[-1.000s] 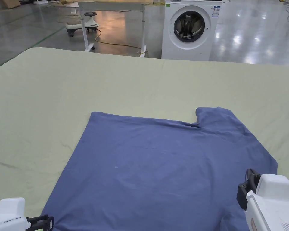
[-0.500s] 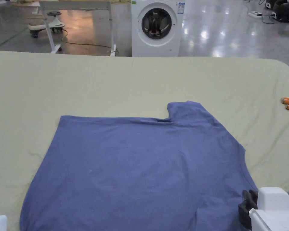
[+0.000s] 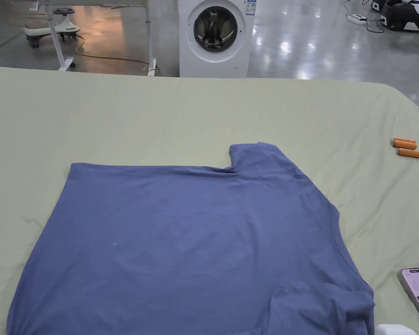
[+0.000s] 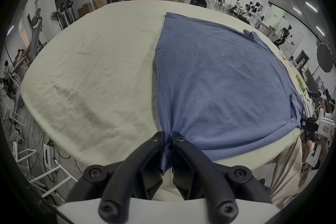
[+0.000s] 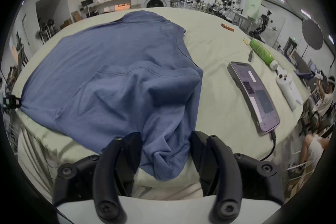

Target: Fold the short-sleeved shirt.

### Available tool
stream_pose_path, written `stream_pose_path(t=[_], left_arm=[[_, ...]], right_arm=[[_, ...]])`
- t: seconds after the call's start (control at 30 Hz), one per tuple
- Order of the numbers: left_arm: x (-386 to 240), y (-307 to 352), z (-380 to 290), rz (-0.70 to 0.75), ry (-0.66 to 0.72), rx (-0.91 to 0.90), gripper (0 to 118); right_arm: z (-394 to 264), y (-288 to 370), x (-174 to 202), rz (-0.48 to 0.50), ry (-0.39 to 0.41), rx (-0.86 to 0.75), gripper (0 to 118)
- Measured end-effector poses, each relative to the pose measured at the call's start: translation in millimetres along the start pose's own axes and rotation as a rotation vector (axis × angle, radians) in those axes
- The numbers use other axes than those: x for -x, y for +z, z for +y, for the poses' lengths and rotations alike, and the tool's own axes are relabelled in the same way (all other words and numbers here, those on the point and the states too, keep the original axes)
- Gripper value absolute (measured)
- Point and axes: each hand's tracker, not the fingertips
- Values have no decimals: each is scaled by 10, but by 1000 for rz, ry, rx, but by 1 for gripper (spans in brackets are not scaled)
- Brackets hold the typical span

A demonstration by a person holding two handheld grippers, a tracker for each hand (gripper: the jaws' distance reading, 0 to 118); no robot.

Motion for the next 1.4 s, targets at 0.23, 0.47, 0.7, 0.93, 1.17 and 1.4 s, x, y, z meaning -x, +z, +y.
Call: stream_pose_path(t=[0.23, 0.47, 0.7, 0.93, 1.17, 1.4], left_arm=[[-56, 130, -5, -21, 25, -18, 5], [-1, 294, 238, -93, 81, -175, 5], [-124, 187, 1010, -102, 82, -278, 5], [-273, -457, 1711, -60, 51, -243, 5], [-307, -961, 1922, -23, 11, -151, 5], [-378, -1081, 1925, -1, -4, -130, 6]], right_arm=[[117, 174, 25, 33, 9, -9, 6], [672, 507, 89, 29, 58, -111, 6], [1464, 265, 109, 27, 49, -191, 6], [2047, -578, 134, 15, 32, -146, 6], [2169, -1206, 145, 4, 29, -81, 7], [2115, -1334, 220, -19, 68, -63, 12]])
